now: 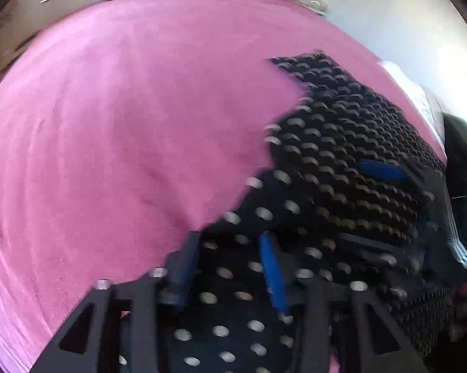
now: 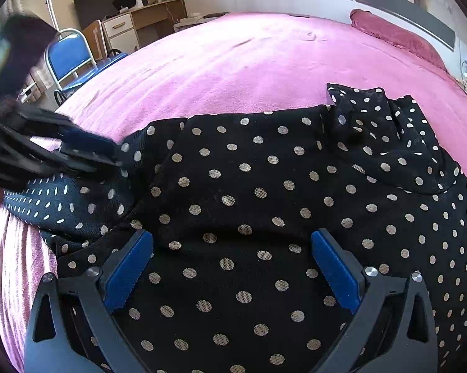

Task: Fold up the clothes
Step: 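Move the left gripper to a polka-dot sleeve end and grasp it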

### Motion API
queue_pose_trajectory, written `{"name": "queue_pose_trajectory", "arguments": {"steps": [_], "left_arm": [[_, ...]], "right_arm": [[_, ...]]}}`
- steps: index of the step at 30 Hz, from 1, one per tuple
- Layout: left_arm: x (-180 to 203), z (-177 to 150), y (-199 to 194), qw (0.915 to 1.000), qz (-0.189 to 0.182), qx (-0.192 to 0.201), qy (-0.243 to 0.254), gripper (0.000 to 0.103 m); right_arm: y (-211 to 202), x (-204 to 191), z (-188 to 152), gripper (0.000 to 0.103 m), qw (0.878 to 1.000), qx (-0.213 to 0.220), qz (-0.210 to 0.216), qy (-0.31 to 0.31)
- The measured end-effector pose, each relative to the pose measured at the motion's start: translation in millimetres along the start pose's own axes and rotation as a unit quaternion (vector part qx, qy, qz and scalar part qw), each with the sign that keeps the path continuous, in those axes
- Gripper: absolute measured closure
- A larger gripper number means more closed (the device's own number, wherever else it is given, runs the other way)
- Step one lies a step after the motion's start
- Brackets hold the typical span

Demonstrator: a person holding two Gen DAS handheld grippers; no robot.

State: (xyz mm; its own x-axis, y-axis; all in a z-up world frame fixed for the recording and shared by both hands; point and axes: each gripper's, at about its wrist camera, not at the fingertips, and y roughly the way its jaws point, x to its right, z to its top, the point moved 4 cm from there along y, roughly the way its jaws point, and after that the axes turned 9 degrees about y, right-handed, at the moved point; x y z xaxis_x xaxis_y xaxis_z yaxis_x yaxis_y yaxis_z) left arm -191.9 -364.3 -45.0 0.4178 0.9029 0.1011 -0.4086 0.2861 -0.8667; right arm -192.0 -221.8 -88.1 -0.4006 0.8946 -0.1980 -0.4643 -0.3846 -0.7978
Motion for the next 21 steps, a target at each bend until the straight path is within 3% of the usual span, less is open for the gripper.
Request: {"name": "queue_pose_trajectory", "arguments": {"steps": [1,2,4,6,11,13,14,16,18,21], "left_arm": [[-11.3,-1.5,-15.6,0.9985,0.04,0.026,-0.029,0.062],[-20.4,-11.0,-36.1,0.9958,0.057,0.051,-0.051,0.061],[-37.8,-33.0,-78.9,0.9871,0.081,0.101,-0.095,0.057],[-56.3,-74.4,-113.5,0.9801,0.086,0.121,-0.132,0.056],[-87.7,-175.3,-127.5,0.9717,0.103,0.072,-0.2,0.055],[-90.0,-198.3,-112.8,0.9733,0.114,0.038,-0.196,0.055],[-96.4,-207.5,-107.4,0.9697,0.15,0.021,-0.192,0.055],[-116.4,-223.7,-108.4,0.955,0.166,0.031,-0.244,0.058],[-135.4,-240.9,-127.4,0.9258,0.227,0.027,-0.301,0.061],[-140.1,-263.4,-163.1,0.8998,0.249,0.046,-0.356,0.062]], "right_arm": [[0.1,0.0,-0.1,0.0,1.0,0.0,0.0,0.0],[0.1,0.0,-0.1,0.0,1.0,0.0,-0.001,0.0],[0.2,-0.1,-0.2,0.0,1.0,0.0,-0.001,-0.001],[0.4,-0.1,-0.3,0.0,1.0,0.0,-0.002,-0.001],[-0.2,-1.6,-0.6,0.0,1.0,0.001,-0.003,-0.002],[-0.4,-2.3,-1.0,0.0,1.0,0.002,-0.004,-0.002],[-0.6,-2.9,-1.4,0.0,1.0,0.002,-0.004,-0.002],[-0.8,-3.6,-1.8,0.0,1.0,0.002,-0.003,-0.002],[-1.0,-3.2,-1.9,0.0,1.0,0.001,-0.002,-0.003],[-0.8,-3.3,-2.3,0.0,1.0,0.002,-0.002,-0.003]]}}
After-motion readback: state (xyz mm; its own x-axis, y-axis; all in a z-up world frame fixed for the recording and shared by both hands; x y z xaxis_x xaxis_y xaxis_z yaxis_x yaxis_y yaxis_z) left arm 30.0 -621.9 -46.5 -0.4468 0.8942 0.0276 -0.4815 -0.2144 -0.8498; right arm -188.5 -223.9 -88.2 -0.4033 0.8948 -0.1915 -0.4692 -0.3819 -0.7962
